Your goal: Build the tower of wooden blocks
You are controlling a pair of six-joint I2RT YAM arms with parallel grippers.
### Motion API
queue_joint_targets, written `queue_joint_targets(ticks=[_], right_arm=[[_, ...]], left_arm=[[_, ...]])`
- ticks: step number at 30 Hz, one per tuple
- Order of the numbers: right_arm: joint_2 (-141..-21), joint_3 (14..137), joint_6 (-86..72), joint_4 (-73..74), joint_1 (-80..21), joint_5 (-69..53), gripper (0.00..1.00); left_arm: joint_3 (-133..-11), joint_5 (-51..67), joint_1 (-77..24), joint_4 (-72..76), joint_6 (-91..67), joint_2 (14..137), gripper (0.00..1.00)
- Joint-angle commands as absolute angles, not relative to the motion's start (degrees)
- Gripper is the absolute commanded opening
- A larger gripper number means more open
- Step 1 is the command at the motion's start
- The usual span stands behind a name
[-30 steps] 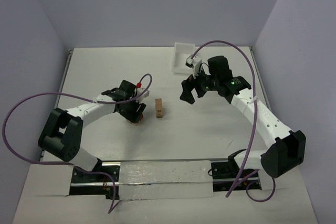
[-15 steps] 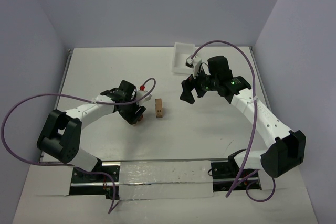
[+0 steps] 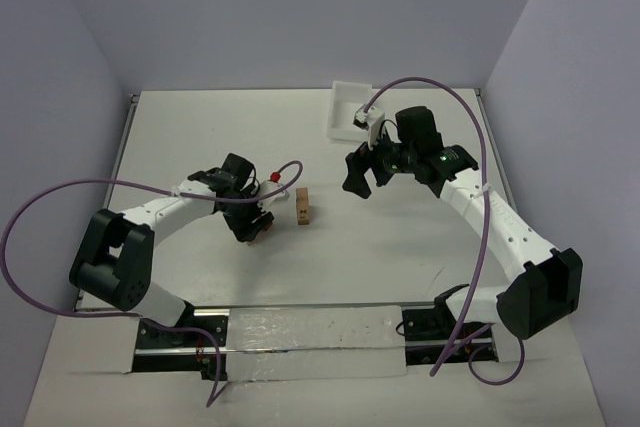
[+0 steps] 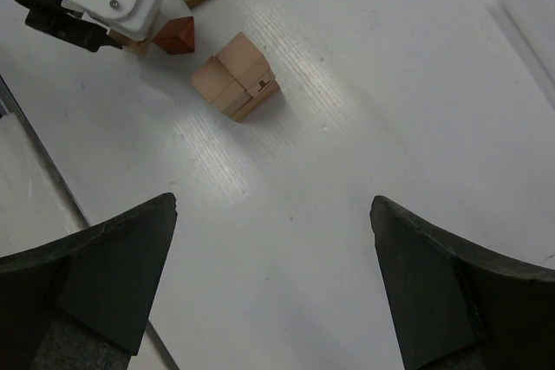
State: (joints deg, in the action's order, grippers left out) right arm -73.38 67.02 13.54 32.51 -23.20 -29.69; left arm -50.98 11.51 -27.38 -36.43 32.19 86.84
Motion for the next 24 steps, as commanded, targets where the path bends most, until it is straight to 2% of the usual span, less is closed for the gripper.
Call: queue_joint_targets(ticks=[1,9,24], right_arm=[[-73.1,66.8,13.8,30.1,-22.9,-30.3,1.0],[-73.3,66.9,13.7,30.1,-22.8,-30.3,1.0],[-73.3,67.6,13.8,30.5,-22.8,-30.5,1.0]], left_arm=[[-53.3,14.0,-27.0,-36.7,33.0,87.0,0.8],[-52.6,13.4,-27.0,-36.3,30.0,86.4,0.94],[-52.3,11.7,-27.0,-38.3,24.3,87.5,0.91]])
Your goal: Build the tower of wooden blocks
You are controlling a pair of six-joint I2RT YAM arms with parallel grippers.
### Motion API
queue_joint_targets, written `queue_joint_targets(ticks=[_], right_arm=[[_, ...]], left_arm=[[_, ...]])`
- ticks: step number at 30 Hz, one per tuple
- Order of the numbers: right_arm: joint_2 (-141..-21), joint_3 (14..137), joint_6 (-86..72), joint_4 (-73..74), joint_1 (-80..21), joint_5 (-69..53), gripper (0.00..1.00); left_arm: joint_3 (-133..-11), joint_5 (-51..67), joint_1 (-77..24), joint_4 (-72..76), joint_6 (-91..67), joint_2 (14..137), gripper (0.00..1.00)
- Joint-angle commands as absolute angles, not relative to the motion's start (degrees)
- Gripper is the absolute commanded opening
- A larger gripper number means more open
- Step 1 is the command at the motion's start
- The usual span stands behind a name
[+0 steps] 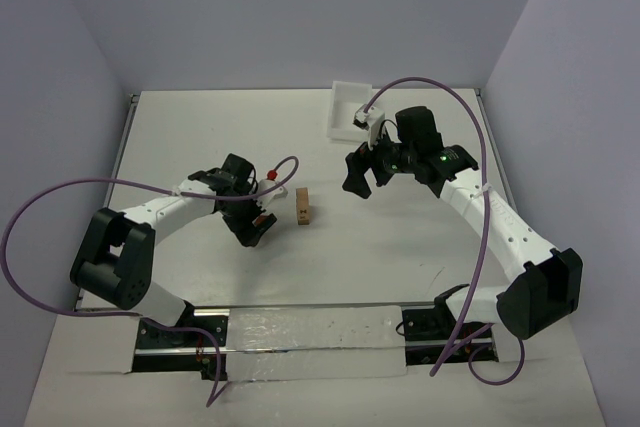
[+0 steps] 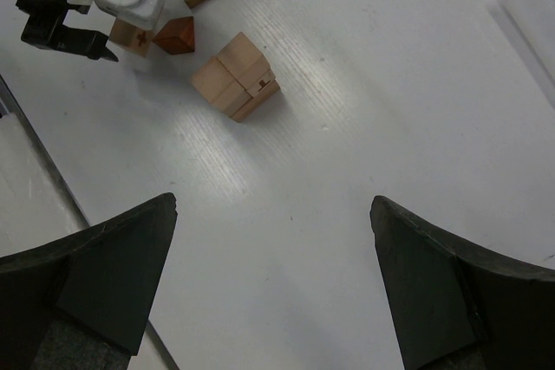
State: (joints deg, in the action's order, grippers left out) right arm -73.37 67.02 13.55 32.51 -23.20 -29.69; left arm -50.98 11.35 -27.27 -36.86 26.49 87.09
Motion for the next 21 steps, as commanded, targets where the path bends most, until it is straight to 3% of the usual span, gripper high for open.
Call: queue_joint_targets(ticks=[1,21], right_arm=[[-73.4,67.7,13.8,30.6,-22.8,-30.5,1.0],[-73.6,67.4,13.9,30.4,-22.9,-30.8,1.0]], left_arm=[[-52.4,11.7,-27.0,-38.3,24.1,87.7,0.91],[-53.7,10.9,-26.9,-38.3,20.8,91.0,0.8]])
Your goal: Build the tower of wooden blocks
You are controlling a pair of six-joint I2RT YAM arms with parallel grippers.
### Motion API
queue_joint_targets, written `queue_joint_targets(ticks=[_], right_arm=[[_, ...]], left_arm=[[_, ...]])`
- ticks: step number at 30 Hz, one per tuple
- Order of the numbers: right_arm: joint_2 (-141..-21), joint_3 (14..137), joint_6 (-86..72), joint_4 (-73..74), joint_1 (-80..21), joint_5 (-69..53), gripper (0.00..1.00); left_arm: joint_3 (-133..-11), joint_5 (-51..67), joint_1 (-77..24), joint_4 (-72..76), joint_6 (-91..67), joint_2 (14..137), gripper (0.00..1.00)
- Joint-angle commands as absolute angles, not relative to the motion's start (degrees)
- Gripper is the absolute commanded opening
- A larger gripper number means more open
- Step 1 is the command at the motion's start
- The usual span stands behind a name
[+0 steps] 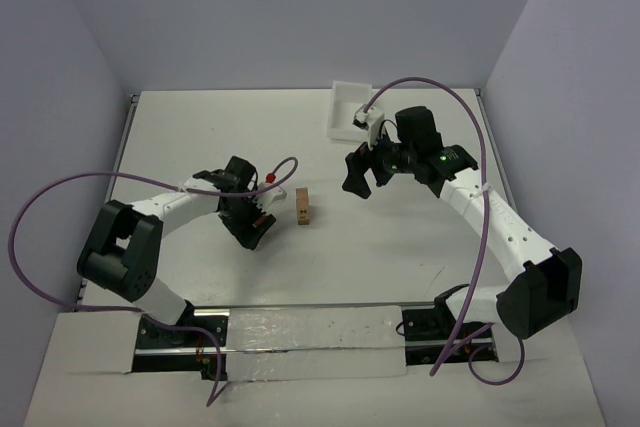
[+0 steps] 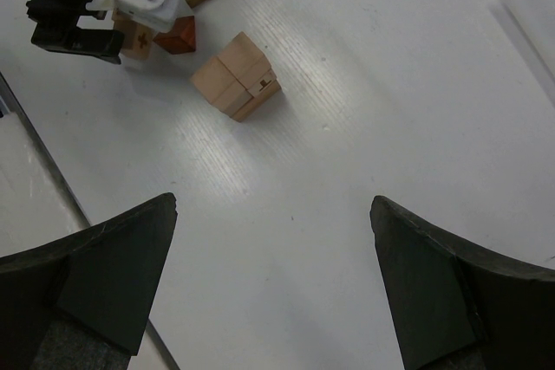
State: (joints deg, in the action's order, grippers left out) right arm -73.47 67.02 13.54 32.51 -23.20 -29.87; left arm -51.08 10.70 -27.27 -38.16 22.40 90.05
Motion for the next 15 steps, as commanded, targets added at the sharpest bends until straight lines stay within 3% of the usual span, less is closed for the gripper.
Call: queue_joint_targets(ticks=[1,15], right_arm=[[-73.5,67.4,13.9,30.4,-22.9,-30.7,1.0],[-73.4,66.8,14.2,30.3,-22.8,-30.3,1.0]], left_arm=[[-53.8,11.0,-26.9,-38.3,20.7,91.1,0.8],[-54.6,11.6,-27.0,-37.8,19.8,91.4,0.84]])
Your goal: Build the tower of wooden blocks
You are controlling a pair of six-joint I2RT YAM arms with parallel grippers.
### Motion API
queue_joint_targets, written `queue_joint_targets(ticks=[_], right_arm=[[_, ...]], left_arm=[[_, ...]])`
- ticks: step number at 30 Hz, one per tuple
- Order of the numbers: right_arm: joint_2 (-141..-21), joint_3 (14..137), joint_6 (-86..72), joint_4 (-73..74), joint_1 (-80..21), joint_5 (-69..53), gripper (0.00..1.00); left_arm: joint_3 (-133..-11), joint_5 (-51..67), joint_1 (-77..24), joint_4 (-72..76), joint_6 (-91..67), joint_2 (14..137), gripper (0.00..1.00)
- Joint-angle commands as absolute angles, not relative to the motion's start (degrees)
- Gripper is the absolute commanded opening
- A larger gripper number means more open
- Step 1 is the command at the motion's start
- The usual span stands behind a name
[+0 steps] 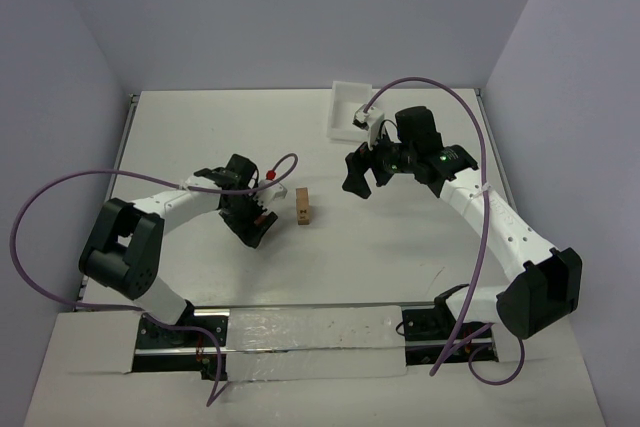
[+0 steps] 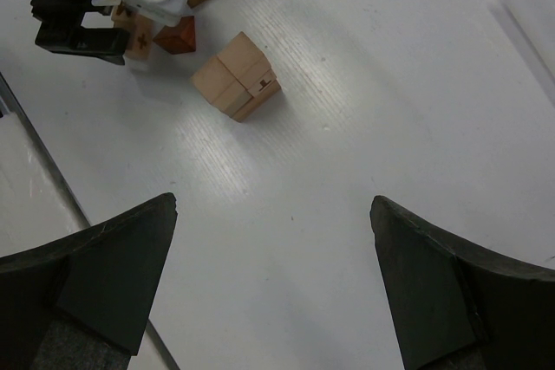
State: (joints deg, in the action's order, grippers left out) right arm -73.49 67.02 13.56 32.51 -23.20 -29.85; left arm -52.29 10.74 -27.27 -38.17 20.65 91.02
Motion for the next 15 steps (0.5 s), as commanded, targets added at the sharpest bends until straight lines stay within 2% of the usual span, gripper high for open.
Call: queue_joint_targets(ticks=[1,15], right_arm=[[-73.4,66.8,14.2,30.3,-22.8,-30.3,1.0],[-73.6,66.7,14.1,30.1,-22.9,-30.7,1.0]], left_arm=[[-54.7,11.6,-27.0,-37.9,19.8,91.5,0.84],[-55.0,11.4,-27.0,-38.9,18.8,92.3,0.66]])
